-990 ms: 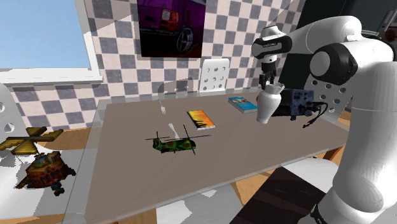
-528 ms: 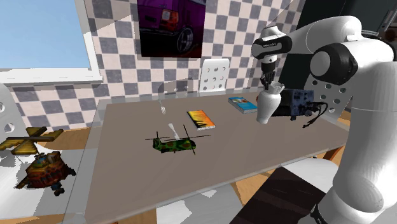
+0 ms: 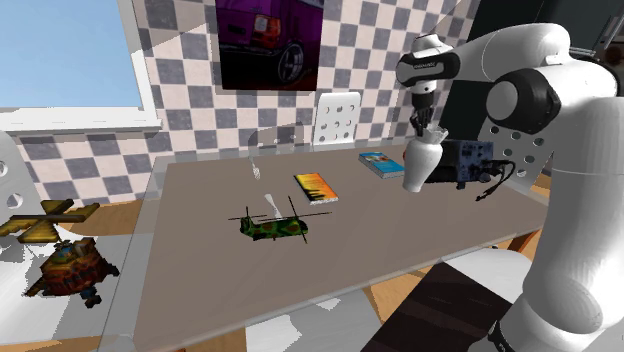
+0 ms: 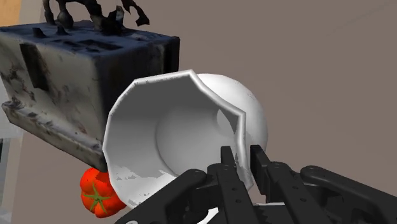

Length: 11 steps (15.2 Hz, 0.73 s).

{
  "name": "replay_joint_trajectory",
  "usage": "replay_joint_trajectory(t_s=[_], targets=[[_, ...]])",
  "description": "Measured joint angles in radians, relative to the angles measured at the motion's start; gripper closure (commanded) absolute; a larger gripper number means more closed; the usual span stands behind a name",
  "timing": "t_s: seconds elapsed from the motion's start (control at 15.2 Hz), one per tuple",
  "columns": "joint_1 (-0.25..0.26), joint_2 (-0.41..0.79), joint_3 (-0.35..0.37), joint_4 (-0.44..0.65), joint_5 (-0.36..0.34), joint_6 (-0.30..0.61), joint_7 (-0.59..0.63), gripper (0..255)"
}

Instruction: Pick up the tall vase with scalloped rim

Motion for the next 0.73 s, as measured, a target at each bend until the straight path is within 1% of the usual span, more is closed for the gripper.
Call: replay_joint_trajectory(t_s=[0.73], targets=[[-0.017, 0.032, -0.003, 0.189, 0.014, -0.152, -0.04, 255]])
